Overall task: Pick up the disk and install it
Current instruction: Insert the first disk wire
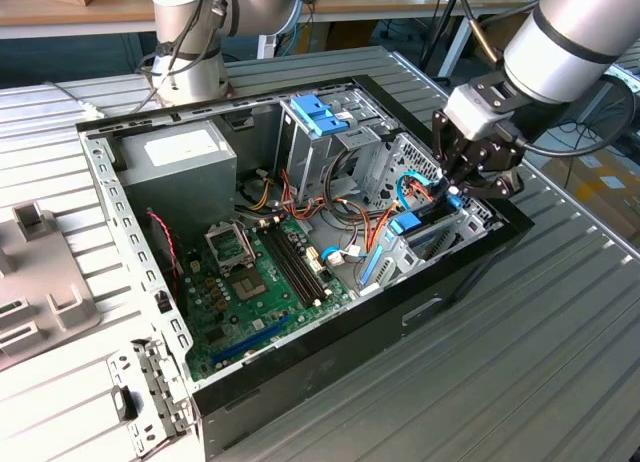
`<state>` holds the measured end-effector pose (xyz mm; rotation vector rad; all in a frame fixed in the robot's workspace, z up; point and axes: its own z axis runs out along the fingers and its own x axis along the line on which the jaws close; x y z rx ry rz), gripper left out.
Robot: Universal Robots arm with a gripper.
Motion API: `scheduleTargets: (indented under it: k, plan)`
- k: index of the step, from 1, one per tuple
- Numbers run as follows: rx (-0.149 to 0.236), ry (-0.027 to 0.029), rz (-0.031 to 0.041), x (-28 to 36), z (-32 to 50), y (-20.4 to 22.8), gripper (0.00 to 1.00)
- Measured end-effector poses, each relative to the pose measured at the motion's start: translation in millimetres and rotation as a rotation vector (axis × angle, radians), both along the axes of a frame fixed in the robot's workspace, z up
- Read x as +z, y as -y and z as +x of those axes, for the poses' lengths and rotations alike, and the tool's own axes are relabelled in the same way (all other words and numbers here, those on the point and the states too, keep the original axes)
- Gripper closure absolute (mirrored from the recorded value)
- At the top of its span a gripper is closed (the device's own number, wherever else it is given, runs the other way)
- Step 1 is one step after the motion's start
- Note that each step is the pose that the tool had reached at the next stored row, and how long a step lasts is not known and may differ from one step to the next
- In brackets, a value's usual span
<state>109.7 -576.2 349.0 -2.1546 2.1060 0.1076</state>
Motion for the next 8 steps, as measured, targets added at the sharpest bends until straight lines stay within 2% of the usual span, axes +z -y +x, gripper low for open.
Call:
scheduleTargets:
  k: [2,6,8]
  plan:
    - [0.0,-0.0033,0.0026,-2.6,0.6,0.0,0.89]
    - [0.0,-0.016,0.0038,-8.3,5.5,0.4,0.89]
    - [0.0,-0.0162,0.0053,-8.6,5.6,0.8,0.89]
